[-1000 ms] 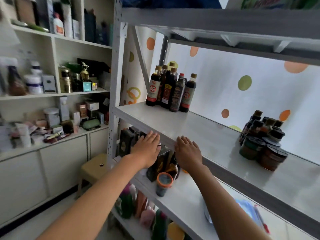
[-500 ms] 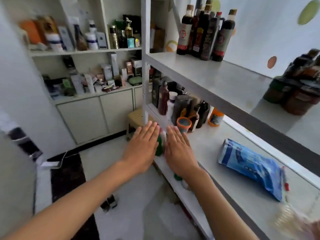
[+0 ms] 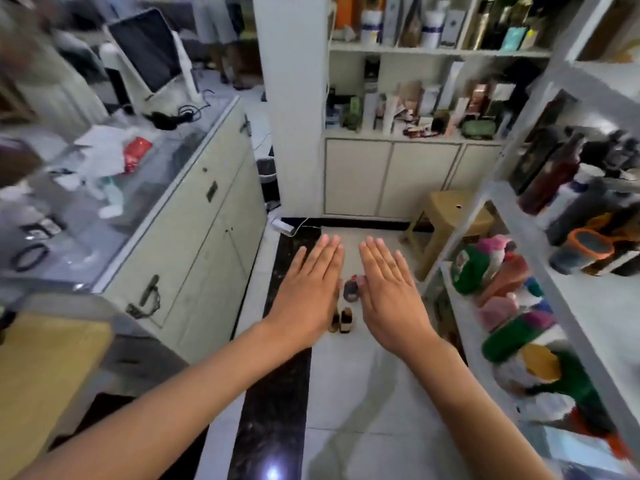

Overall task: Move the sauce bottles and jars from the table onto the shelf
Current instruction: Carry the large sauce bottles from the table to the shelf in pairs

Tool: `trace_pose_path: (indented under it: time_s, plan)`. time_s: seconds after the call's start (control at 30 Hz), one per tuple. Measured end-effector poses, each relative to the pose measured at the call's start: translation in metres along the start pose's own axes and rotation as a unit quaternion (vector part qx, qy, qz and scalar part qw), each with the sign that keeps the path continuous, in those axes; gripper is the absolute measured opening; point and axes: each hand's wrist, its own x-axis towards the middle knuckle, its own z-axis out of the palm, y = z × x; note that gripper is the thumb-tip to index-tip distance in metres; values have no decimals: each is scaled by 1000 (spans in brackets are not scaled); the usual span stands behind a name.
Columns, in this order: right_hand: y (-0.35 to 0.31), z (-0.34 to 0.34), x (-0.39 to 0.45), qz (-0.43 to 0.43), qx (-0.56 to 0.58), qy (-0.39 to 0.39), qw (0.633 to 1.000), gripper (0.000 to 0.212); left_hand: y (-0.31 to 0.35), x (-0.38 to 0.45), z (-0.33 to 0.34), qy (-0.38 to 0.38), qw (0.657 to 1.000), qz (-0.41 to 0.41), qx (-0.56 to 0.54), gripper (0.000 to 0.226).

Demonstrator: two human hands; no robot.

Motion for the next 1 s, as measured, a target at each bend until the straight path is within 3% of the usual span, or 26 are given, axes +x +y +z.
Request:
trace_pose_path:
  time_s: [0.2, 0.37, 0.67, 0.83, 1.0]
  plan:
    - [-127, 53, 10, -108, 37, -46, 992, 64, -92, -102, -26, 11, 993, -112, -28, 57]
    - [-260, 93, 12, -207, 39, -71, 975, 61, -180, -215, -51, 45, 973, -222, -47, 57]
    - [-480, 166, -8, -359, 59, -131, 922, 58, -300, -400, -70, 81, 910, -401, -60, 57]
    - [-567, 193, -22, -395, 92, -160, 900, 55, -342, -468, -76, 104, 874, -470, -67, 57]
    - [-614, 221, -22, -412, 92, -193, 886, 55, -375, -505, -70, 103, 846, -517, -79, 57]
